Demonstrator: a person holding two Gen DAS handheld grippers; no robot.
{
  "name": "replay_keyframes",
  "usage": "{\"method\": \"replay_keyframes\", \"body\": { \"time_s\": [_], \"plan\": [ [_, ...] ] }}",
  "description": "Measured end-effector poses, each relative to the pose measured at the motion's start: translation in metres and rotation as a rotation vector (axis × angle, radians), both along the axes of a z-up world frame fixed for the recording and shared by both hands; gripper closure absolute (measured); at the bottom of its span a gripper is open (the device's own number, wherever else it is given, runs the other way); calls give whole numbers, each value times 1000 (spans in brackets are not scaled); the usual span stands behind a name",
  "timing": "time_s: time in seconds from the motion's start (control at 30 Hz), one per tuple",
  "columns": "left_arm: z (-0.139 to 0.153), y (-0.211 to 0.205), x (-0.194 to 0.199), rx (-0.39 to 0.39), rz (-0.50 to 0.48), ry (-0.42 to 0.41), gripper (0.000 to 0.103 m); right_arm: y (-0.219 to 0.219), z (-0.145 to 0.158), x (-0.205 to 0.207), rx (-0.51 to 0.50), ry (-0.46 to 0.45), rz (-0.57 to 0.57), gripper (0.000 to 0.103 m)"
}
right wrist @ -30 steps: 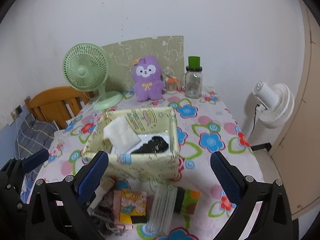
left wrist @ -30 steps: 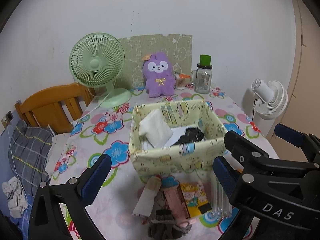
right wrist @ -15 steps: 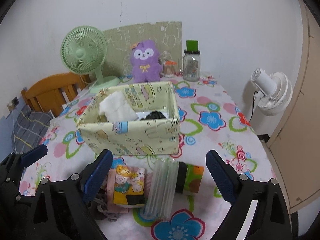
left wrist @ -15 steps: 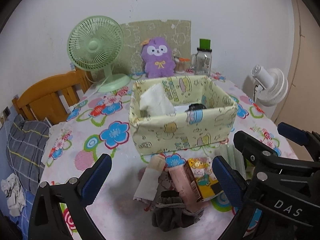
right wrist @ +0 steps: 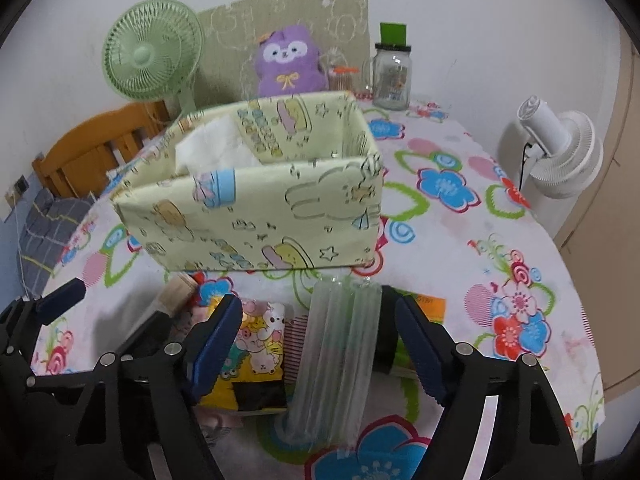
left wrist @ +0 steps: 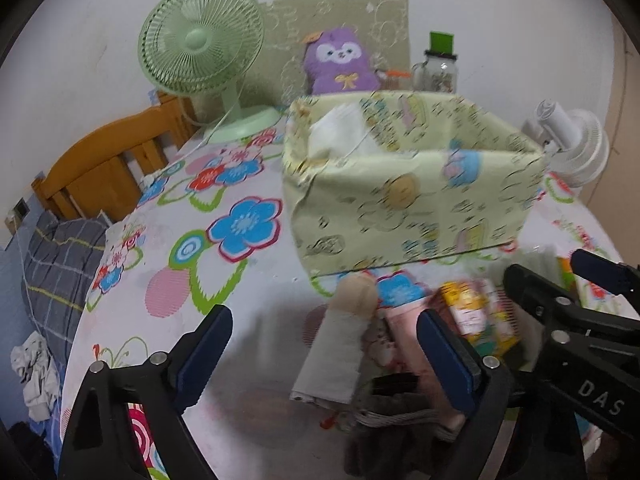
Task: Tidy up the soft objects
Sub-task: 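Grasp the clear plastic tube with the right tool while the left grasps a beige roll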
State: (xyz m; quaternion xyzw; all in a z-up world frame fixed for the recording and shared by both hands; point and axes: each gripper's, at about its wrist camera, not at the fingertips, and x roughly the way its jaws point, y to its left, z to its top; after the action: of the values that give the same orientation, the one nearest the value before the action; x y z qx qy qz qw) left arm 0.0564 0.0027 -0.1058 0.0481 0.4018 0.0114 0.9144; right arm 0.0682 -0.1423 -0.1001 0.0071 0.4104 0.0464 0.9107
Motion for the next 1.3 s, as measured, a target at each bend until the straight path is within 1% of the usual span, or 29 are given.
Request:
{"method": "replay_keyframes", "body": {
  "time_s": [0.13,0.2,0.27,0.33,0.37,0.4,0.43,0.47,0.5,0.53,0.57,0.63,0.7,0.73,0.77,0.8,0.9,1.1,1.3],
  "plan": [
    [-15,9,6,-12,24,32,11,1,-12,5,-19,26,4,25],
    [-19,10,9,-4,29,43,12,2,-18,8,-25,39,5,27],
    [-25,10,12,11,29,52,12,3,-24,10,-37,49,1,34],
    [-27,11,14,-2,28,59,12,5,-25,10,-52,40,2,38],
    [-28,11,16,-7,28,62,12,5,-25,11,-49,36,0,45],
    [-29,12,18,-5,29,64,14,5,-25,11,-43,35,-4,49],
    [-30,12,20,1,29,65,15,5,-25,12,-39,33,-4,54],
    [-31,12,21,3,29,67,19,6,-25,13,-38,34,-1,59],
    [-33,12,23,1,29,71,23,7,-25,13,-40,32,2,60],
    [-34,14,25,-10,27,78,26,7,-25,14,-36,32,5,64],
    [-35,15,26,-25,26,84,31,8,-25,15,-31,32,11,71],
    [-36,18,28,-74,27,92,43,8,-23,17,-14,34,16,79],
    [-35,18,29,-101,14,97,65,9,-22,20,5,38,22,82],
    [-34,16,29,-101,2,97,69,9,-21,21,14,38,23,84],
    [-33,13,29,-91,-12,98,76,10,-20,22,24,38,26,87],
    [-32,10,28,-84,-24,100,79,11,-19,23,29,41,27,87],
    [-30,7,26,-90,-42,105,83,14,-18,23,35,35,34,87],
    [-15,3,17,-96,-54,74,84,13,-4,18,56,9,46,87],
    [18,-1,5,-105,-76,4,84,12,20,6,75,-39,57,87]
  ]
}}
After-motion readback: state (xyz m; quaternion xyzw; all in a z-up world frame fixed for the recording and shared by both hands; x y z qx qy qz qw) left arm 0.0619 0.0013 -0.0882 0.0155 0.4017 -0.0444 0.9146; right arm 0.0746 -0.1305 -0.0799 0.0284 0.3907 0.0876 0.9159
